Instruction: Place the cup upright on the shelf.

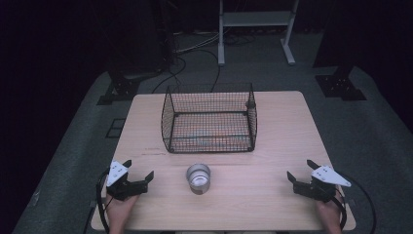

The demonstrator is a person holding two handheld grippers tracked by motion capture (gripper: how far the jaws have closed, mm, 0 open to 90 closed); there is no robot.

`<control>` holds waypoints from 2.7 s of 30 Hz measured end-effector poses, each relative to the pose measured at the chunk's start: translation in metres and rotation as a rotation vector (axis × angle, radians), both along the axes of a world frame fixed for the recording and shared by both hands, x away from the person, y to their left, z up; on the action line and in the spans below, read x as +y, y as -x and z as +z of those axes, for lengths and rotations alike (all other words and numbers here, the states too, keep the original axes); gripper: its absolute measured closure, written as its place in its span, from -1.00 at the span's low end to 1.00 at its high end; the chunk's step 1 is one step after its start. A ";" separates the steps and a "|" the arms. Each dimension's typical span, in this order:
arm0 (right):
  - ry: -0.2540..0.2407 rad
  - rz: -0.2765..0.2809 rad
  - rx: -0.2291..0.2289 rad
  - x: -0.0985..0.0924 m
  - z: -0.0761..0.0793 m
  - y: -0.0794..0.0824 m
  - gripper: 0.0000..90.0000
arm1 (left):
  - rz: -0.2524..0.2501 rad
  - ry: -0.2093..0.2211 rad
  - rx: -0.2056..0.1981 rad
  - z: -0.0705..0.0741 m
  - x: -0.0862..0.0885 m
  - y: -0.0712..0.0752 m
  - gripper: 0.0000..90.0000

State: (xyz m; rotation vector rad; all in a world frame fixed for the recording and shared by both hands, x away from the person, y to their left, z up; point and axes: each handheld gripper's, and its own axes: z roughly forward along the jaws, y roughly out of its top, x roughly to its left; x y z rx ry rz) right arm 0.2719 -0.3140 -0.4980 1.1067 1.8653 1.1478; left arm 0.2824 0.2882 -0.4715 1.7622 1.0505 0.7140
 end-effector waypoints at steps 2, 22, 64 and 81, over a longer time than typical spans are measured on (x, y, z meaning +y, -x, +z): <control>0.000 0.003 -0.001 0.000 0.000 0.000 -0.70 | -0.004 -0.004 0.005 0.000 -0.001 -0.001 -0.95; -0.004 -0.002 0.000 0.000 0.000 0.000 -0.70 | -0.071 0.008 -0.021 0.006 -0.012 0.002 -0.95; 0.010 -0.001 0.009 0.001 0.000 -0.001 -0.70 | -0.593 -0.090 0.037 0.079 -0.072 -0.011 -0.95; 0.011 0.005 0.007 0.001 0.000 -0.001 -0.70 | -0.687 -0.182 0.081 0.067 -0.113 -0.018 -0.96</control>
